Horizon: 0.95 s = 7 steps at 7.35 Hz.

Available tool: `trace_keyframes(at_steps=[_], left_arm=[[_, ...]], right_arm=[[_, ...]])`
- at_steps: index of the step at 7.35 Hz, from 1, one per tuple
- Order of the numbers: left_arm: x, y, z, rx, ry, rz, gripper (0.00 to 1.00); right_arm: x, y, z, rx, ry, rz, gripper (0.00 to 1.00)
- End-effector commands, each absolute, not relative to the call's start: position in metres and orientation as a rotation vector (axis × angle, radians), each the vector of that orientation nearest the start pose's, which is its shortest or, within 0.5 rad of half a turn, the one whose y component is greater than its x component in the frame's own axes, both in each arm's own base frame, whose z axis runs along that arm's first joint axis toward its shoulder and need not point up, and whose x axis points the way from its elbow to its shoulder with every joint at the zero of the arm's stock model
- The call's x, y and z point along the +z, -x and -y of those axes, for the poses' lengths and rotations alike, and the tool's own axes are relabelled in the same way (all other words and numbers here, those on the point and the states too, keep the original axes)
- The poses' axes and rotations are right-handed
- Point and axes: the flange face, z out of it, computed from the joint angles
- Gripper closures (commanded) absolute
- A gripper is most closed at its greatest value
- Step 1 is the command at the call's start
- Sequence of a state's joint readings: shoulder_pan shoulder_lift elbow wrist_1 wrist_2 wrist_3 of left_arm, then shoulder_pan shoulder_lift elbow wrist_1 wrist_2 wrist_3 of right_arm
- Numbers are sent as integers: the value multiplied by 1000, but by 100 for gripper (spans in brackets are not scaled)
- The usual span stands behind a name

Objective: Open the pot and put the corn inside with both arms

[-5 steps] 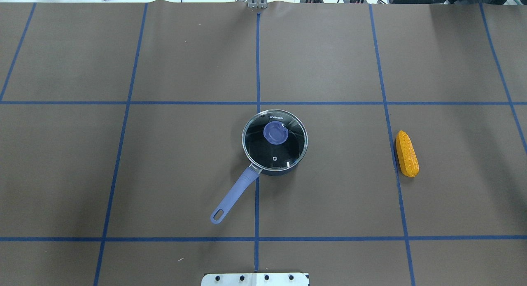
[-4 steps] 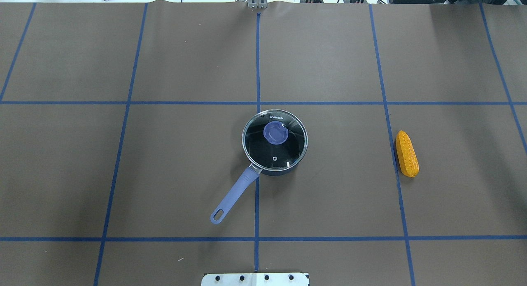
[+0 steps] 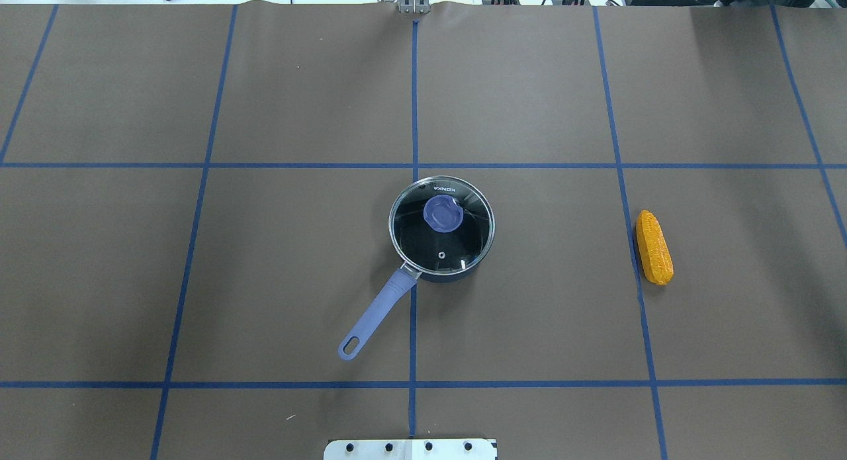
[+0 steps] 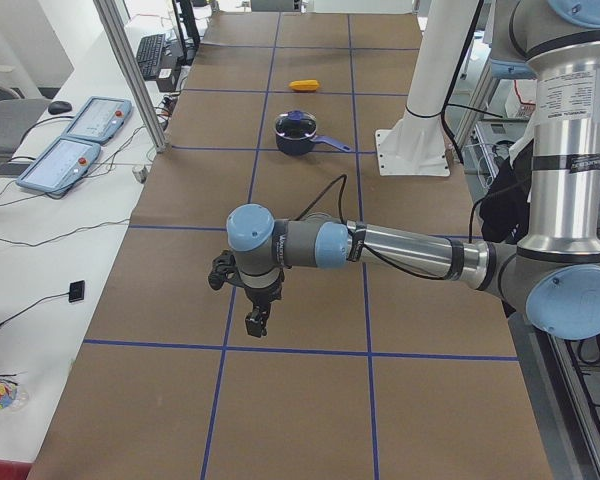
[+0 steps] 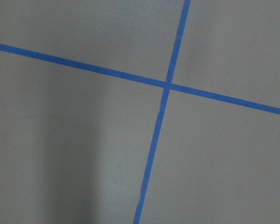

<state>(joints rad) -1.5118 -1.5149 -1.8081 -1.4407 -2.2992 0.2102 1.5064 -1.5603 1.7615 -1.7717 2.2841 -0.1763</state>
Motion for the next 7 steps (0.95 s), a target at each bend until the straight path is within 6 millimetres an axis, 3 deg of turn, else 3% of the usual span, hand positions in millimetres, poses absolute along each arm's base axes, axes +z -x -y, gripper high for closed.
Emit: trace_keyframes(at_steps=[1,3,5,7], left_arm=[[566,40,467,288,-145,-725,2],[537,39,476,309,-202,-719,2],[480,37,510,372,-382,-695,2],[469,34,518,393,-419,-709,2]], right_arm=[[569,-36,497,-242,-71,715,0],[554,-36,511,-287,-201,701,0],[538,-35,517,-343,-359,695,0],[540,-35,516,-343,-372,694,0]])
